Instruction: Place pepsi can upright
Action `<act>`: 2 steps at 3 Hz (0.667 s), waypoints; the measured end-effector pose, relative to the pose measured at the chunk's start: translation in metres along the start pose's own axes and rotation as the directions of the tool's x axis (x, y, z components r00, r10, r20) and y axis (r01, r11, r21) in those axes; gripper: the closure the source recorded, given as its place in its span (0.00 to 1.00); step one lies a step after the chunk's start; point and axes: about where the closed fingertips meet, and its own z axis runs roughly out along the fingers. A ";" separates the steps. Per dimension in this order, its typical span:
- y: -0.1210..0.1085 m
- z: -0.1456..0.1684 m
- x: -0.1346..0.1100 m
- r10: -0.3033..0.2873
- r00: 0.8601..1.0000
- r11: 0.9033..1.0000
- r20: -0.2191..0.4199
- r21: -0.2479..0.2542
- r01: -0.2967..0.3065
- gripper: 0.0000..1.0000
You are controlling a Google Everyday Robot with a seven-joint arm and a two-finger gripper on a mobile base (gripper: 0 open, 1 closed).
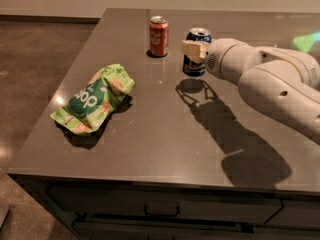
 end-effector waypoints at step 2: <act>-0.010 0.009 -0.010 -0.087 0.995 0.994 -0.055 0.060 0.091 1.00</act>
Offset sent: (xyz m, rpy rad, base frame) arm -0.0034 -0.0250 -0.0102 -0.0704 -0.1103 0.1301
